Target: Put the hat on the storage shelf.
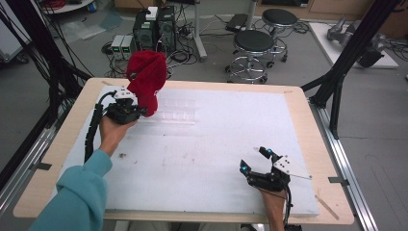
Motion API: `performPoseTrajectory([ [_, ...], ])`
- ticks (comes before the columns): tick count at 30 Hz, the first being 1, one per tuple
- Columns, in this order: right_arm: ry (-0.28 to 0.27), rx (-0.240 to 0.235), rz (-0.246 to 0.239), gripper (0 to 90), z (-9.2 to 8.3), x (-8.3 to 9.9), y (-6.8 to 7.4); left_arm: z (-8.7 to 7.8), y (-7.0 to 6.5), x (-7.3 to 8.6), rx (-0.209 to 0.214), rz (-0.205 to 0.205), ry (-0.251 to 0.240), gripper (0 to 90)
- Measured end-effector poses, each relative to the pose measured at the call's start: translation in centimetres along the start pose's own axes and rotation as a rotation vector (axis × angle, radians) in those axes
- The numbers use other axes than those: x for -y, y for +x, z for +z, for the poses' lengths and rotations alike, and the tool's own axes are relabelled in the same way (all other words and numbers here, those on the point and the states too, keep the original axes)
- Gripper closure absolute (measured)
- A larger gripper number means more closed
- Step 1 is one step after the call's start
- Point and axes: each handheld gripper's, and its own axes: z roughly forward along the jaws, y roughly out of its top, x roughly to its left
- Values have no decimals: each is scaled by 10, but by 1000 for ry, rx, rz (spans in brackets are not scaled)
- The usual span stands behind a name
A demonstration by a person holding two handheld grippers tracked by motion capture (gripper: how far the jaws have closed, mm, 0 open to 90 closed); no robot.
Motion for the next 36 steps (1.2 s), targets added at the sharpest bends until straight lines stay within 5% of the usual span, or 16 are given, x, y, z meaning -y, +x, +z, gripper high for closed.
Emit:
performPoseTrajectory([
  [9, 1, 1, -5, 81, 0, 1, 1, 6, 2, 12, 14, -40, -13, 851],
  [22, -51, 1, -58, 82, -5, 4, 6, 4, 0, 22, 25, -46, -27, 833],
  [26, -69, 2, -42, 82, -7, 4, 4, 1, 0, 22, 40, -39, -30, 803],
  [33, -68, -1, -48, 82, -7, 5, 6, -9, 1, 30, 27, -66, -53, 698],
  [36, -77, 2, -55, 82, -7, 5, 6, -19, 3, 34, 39, -76, -57, 547],
])
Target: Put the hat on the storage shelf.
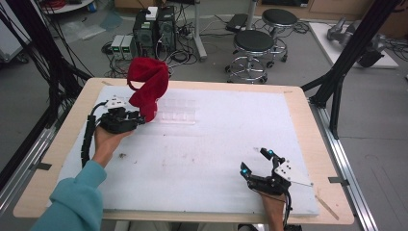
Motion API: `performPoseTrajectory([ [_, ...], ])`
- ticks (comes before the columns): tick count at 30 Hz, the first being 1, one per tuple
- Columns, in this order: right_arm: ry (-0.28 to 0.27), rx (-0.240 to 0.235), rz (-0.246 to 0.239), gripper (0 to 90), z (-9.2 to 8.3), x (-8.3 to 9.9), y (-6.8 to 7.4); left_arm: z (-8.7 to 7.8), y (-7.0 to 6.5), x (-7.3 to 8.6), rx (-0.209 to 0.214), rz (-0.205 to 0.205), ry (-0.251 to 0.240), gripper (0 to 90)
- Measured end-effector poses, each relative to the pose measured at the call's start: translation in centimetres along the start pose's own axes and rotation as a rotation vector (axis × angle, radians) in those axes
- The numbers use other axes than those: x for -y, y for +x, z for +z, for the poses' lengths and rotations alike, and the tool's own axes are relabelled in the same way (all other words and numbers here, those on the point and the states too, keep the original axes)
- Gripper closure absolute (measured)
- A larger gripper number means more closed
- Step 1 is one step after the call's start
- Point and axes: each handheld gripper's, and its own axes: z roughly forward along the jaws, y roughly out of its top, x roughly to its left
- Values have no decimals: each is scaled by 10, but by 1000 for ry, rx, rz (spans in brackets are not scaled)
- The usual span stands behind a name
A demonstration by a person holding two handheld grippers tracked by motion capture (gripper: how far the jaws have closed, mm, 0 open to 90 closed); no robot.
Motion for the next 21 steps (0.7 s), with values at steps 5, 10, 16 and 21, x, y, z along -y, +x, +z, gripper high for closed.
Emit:
performPoseTrajectory([
  [5, 7, -3, 7, 82, 0, 0, 0, -21, 1, 2, 67, -17, -13, 268],
  [10, 9, -5, 4, 82, 0, 0, 0, -40, 1, 24, 114, 31, -65, 204],
  [16, 9, -2, -4, 82, 0, 0, 0, -56, 4, 51, 173, 59, -112, 178],
  [21, 10, 1, -13, 82, 1, 0, 1, -69, 5, 73, 226, 97, -187, 178],
])
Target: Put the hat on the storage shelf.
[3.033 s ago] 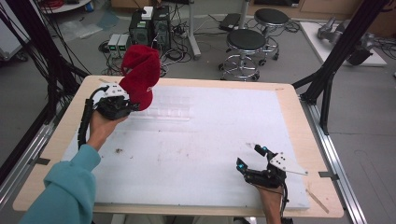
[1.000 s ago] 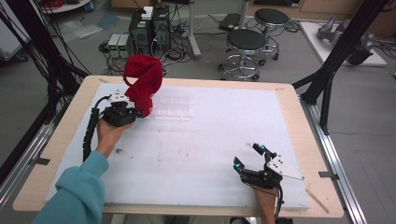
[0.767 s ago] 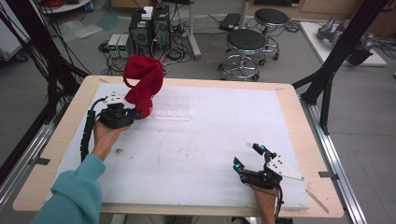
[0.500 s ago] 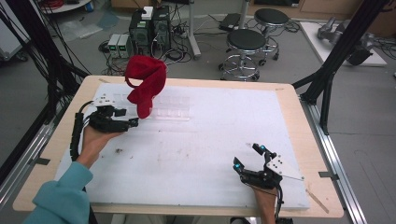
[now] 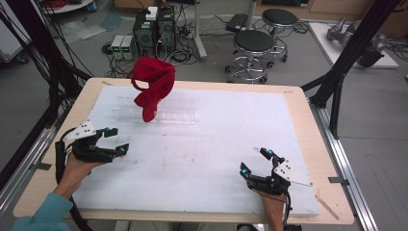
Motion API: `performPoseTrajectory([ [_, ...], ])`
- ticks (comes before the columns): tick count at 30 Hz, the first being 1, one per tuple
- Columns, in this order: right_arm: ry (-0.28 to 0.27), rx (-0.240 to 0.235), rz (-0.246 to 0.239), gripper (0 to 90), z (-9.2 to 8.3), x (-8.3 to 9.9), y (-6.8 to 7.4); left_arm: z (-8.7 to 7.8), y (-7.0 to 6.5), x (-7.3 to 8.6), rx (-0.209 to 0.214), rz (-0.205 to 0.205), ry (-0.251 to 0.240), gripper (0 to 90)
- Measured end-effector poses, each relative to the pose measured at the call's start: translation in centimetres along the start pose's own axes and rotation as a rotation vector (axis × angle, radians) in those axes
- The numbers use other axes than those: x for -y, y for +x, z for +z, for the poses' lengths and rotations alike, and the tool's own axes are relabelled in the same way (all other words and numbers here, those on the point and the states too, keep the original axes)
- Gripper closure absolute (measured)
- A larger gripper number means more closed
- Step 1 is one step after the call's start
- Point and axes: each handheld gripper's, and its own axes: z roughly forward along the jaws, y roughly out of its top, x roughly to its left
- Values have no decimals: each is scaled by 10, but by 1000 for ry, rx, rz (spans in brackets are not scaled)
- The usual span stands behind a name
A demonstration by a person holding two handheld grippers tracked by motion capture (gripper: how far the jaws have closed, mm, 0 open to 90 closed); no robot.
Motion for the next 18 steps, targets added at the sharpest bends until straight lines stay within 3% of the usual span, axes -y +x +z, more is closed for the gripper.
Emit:
performPoseTrajectory([
  [5, 4, 7, -5, 82, 0, 0, 1, -12, -3, 17, -6, 22, -63, 178],
  [8, 6, 12, -3, 82, 0, 0, 1, -18, -3, 26, -35, 28, -105, 178],
  [11, 8, 18, -5, 82, 0, 0, 2, -22, -3, 35, -58, 19, -115, 178],
  [18, 6, 25, -6, 82, 1, 0, 3, -25, -2, 48, -63, 18, -140, 177],
])
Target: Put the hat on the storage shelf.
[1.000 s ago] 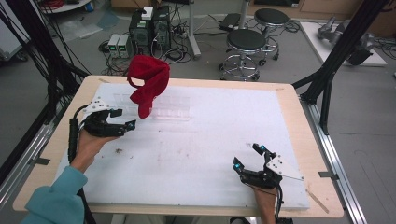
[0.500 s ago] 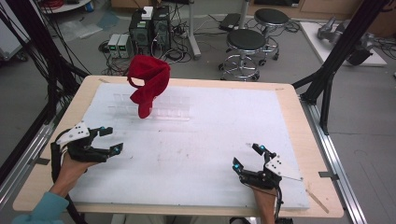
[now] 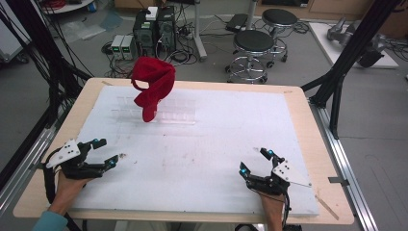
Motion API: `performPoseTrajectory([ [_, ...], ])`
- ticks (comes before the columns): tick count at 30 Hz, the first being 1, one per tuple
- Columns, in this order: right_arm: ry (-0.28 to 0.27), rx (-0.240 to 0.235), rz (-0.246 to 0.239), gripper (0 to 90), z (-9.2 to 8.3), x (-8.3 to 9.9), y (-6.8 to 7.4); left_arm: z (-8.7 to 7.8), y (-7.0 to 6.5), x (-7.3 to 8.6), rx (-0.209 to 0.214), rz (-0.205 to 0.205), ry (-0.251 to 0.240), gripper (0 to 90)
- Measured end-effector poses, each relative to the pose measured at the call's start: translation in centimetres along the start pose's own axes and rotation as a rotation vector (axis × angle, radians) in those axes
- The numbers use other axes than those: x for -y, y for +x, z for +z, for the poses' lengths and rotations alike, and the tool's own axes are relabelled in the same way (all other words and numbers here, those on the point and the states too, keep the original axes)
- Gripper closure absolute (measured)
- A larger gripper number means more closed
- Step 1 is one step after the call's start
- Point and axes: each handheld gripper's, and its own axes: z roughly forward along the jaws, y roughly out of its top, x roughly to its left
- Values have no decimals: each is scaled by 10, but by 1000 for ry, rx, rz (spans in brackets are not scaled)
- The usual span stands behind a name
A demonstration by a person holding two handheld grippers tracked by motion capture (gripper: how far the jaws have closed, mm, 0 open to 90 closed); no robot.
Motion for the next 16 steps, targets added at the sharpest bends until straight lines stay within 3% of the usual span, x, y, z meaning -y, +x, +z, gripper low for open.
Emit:
performPoseTrajectory([
  [16, 0, -3, 3, 82, 0, 0, -1, -5, -4, 6, -31, 25, -67, 177],
])
